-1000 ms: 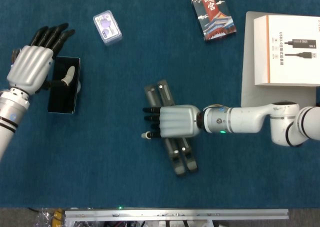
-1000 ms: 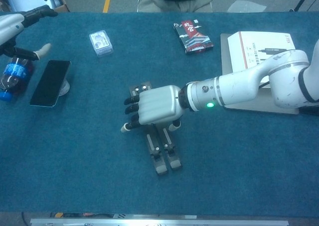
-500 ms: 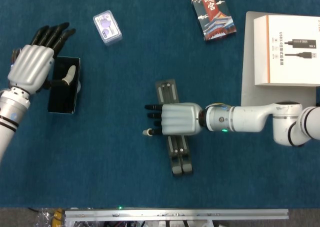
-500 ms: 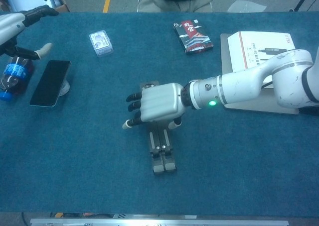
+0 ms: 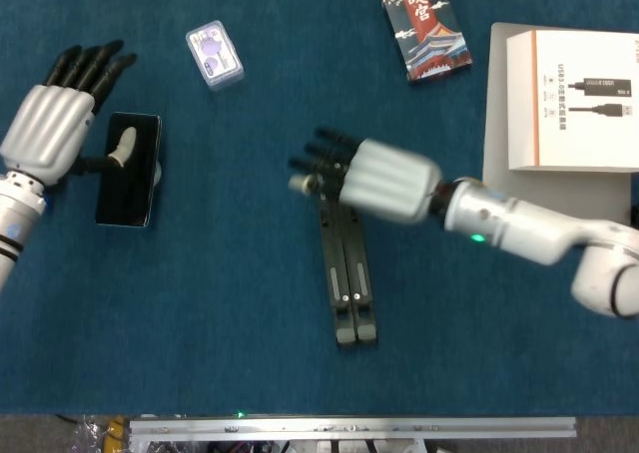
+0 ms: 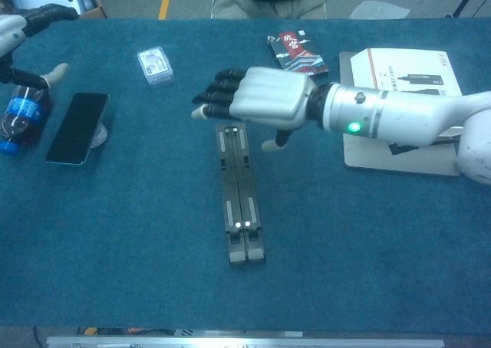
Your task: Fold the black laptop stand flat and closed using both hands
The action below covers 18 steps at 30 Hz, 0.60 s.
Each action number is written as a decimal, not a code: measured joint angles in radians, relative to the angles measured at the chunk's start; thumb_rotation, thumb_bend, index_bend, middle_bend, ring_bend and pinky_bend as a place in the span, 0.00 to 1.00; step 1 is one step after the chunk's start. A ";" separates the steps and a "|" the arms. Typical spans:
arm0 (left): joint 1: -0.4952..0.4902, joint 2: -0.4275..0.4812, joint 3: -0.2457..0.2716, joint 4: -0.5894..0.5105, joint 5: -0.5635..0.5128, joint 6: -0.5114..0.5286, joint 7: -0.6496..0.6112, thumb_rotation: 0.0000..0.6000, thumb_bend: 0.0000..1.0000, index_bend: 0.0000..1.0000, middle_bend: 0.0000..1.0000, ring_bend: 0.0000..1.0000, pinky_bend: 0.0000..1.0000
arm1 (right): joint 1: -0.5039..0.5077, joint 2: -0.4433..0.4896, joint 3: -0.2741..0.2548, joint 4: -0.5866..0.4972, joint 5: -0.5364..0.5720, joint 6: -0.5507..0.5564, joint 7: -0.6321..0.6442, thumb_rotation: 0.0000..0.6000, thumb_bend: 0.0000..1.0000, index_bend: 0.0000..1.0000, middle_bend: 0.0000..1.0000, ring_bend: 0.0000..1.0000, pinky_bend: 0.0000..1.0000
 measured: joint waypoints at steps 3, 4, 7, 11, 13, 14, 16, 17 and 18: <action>0.007 0.003 -0.001 0.007 -0.001 0.017 0.022 0.97 0.46 0.00 0.00 0.00 0.02 | -0.068 0.043 0.033 -0.069 0.088 0.064 -0.097 1.00 0.15 0.00 0.09 0.00 0.00; 0.010 0.005 -0.001 0.009 -0.002 0.023 0.034 0.99 0.46 0.00 0.00 0.00 0.02 | -0.098 0.061 0.044 -0.098 0.122 0.093 -0.137 1.00 0.15 0.00 0.12 0.00 0.00; 0.021 0.011 -0.001 0.011 -0.009 0.038 0.074 1.00 0.46 0.00 0.00 0.00 0.02 | -0.171 0.104 0.067 -0.171 0.191 0.178 -0.224 1.00 0.15 0.00 0.19 0.03 0.03; 0.043 0.019 0.002 0.003 -0.019 0.071 0.142 1.00 0.46 0.00 0.00 0.00 0.03 | -0.265 0.152 0.082 -0.246 0.235 0.292 -0.297 1.00 0.17 0.01 0.27 0.08 0.07; 0.060 0.025 0.007 -0.006 -0.024 0.090 0.178 1.00 0.46 0.00 0.00 0.00 0.03 | -0.315 0.175 0.086 -0.280 0.254 0.348 -0.325 1.00 0.19 0.04 0.29 0.10 0.09; 0.067 0.028 0.011 -0.010 -0.027 0.095 0.192 1.00 0.46 0.00 0.00 0.00 0.03 | -0.336 0.184 0.086 -0.292 0.259 0.371 -0.336 1.00 0.19 0.05 0.30 0.11 0.10; 0.084 0.037 0.019 -0.022 -0.033 0.107 0.227 1.00 0.46 0.00 0.00 0.00 0.03 | -0.384 0.205 0.084 -0.315 0.273 0.421 -0.361 1.00 0.20 0.06 0.30 0.11 0.10; 0.091 0.041 0.022 -0.029 -0.037 0.113 0.241 1.00 0.46 0.00 0.00 0.00 0.03 | -0.403 0.213 0.084 -0.325 0.279 0.440 -0.370 1.00 0.20 0.07 0.30 0.11 0.10; 0.099 0.045 0.024 -0.037 -0.039 0.122 0.255 1.00 0.46 0.00 0.00 0.00 0.03 | -0.428 0.223 0.082 -0.338 0.288 0.464 -0.382 1.00 0.20 0.07 0.30 0.11 0.10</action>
